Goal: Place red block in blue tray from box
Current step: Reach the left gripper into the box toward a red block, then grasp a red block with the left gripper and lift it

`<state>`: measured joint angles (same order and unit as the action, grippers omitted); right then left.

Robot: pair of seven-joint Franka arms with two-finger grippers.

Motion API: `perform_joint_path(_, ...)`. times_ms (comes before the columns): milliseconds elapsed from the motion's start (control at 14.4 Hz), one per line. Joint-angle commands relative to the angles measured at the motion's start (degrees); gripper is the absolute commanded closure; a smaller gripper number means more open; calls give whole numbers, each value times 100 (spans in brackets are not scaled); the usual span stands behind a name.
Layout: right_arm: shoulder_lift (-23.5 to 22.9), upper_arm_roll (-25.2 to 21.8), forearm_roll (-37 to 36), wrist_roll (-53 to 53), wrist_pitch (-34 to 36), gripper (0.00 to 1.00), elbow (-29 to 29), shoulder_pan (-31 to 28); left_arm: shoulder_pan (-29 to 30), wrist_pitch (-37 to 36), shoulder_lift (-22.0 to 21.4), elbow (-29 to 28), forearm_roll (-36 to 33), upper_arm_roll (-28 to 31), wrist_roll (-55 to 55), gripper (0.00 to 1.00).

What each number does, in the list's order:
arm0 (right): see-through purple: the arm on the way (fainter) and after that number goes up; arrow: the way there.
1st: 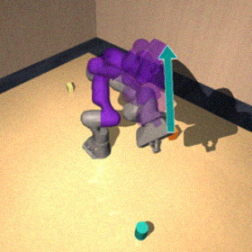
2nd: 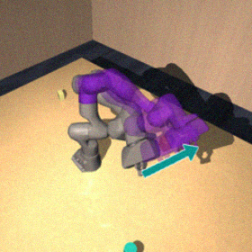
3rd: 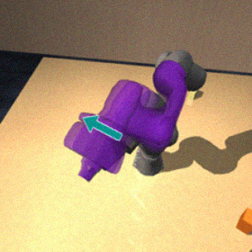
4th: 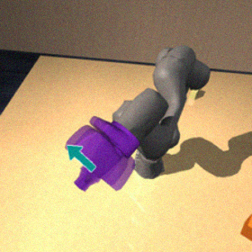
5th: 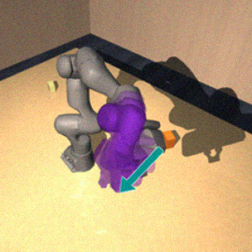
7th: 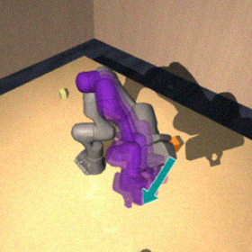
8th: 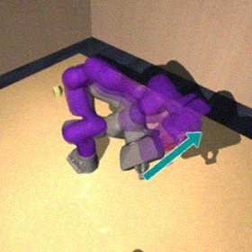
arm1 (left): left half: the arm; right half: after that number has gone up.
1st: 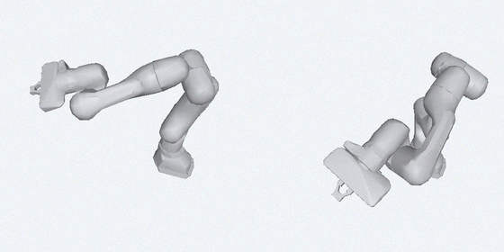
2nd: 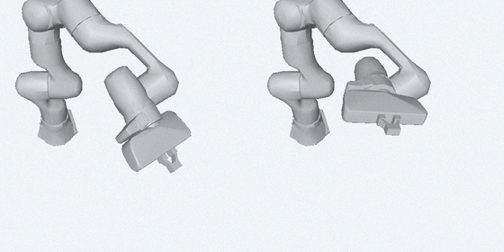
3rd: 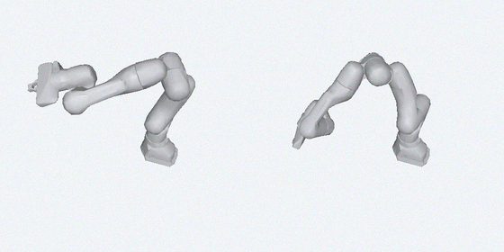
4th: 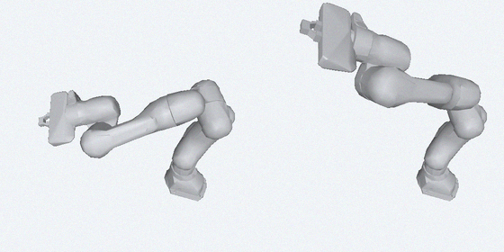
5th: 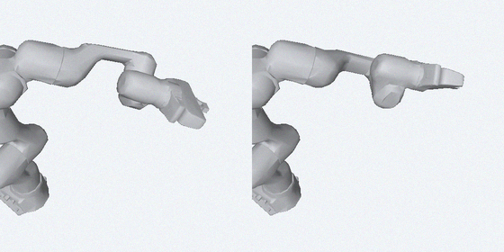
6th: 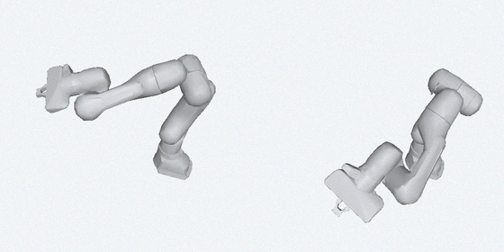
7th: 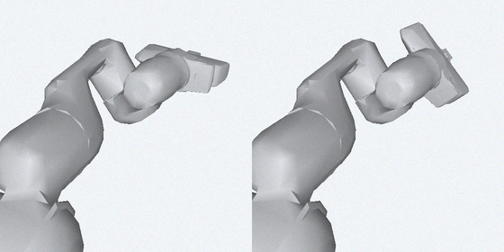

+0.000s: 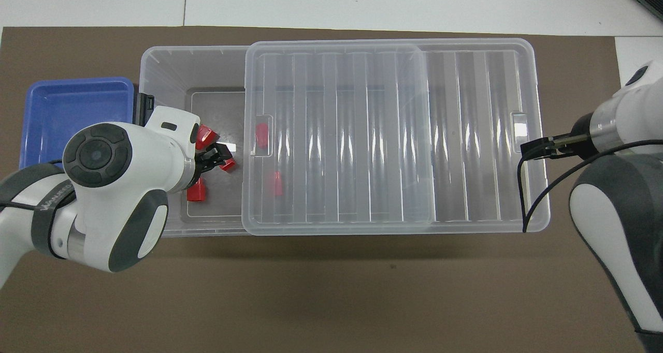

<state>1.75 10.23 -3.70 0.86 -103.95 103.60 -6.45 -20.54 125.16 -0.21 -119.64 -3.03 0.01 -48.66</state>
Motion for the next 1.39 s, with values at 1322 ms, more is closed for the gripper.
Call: perform_joint_path(1322, -52, -390, 247, 1144, 1149, 0, -1096, 574, -109, 1564, 1674, 336, -857, 69, -1585, 2)
